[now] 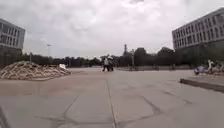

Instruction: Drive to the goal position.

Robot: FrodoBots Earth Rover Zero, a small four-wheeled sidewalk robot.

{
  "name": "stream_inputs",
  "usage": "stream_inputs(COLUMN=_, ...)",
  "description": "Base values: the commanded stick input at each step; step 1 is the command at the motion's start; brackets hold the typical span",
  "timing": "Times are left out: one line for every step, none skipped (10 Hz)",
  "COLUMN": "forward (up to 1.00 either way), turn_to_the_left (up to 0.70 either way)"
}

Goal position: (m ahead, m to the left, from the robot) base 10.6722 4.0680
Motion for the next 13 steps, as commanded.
stream_inputs(forward=0.7, turn_to_the_left=0.0)
stream_inputs(forward=0.7, turn_to_the_left=0.0)
stream_inputs(forward=0.7, turn_to_the_left=0.0)
stream_inputs(forward=0.7, turn_to_the_left=0.03)
stream_inputs(forward=0.7, turn_to_the_left=0.06)
stream_inputs(forward=0.7, turn_to_the_left=0.0)
stream_inputs(forward=0.7, turn_to_the_left=0.0)
stream_inputs(forward=0.7, turn_to_the_left=0.1)
stream_inputs(forward=0.7, turn_to_the_left=0.11)
stream_inputs(forward=0.7, turn_to_the_left=0.08)
stream_inputs(forward=0.7, turn_to_the_left=0.02)
stream_inputs(forward=0.7, turn_to_the_left=0.09)
stream_inputs(forward=0.7, turn_to_the_left=0.11)
